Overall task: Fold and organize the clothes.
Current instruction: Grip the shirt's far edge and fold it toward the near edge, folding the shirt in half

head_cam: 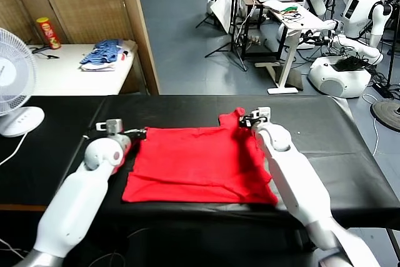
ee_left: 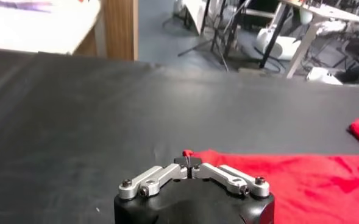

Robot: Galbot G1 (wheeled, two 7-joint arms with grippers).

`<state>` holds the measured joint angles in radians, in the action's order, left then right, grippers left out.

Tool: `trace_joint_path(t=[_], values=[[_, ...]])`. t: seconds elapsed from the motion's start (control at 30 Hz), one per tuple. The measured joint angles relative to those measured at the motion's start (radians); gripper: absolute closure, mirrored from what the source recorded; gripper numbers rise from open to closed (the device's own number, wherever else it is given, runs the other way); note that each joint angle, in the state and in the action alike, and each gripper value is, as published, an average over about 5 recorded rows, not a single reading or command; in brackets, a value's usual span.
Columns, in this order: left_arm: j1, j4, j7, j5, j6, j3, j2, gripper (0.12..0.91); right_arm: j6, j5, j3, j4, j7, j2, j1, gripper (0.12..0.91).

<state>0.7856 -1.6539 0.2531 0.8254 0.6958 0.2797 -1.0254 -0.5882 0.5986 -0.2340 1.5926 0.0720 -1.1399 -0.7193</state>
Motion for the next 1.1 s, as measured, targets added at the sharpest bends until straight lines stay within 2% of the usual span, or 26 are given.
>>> trace_joint_path(t=[0.1, 0.27, 0.37, 0.5, 0.7, 1.0, 1.1], values=[[0.05, -0.068, 0.009, -0.001, 0.003, 0.02, 0.019, 0.904, -0.02, 0.001, -0.018, 0.092, 0.025, 0.038, -0.064, 0.903], [0.142, -0.169, 0.029, -0.023, 0.0, 0.056, 0.043, 0.904, -0.069, -0.005, -0.039, 0.212, 0.088, 0.08, -0.16, 0.903], [0.197, -0.222, 0.048, -0.035, 0.001, 0.078, 0.053, 0.904, -0.102, -0.01, -0.053, 0.275, 0.101, 0.098, -0.214, 0.903], [0.264, -0.288, 0.054, -0.046, 0.016, 0.106, 0.067, 0.904, -0.141, -0.029, -0.074, 0.35, 0.101, 0.117, -0.291, 0.903], [0.356, -0.39, 0.052, -0.073, 0.039, 0.138, 0.082, 0.904, -0.148, -0.043, -0.105, 0.427, 0.094, 0.126, -0.407, 0.903], [0.516, -0.48, 0.036, -0.167, 0.035, 0.167, 0.069, 0.904, -0.148, -0.072, -0.111, 0.45, 0.079, 0.114, -0.498, 0.896], [0.555, -0.489, 0.027, -0.191, 0.035, 0.167, 0.056, 0.904, -0.148, -0.068, -0.123, 0.466, 0.069, 0.116, -0.516, 0.808]])
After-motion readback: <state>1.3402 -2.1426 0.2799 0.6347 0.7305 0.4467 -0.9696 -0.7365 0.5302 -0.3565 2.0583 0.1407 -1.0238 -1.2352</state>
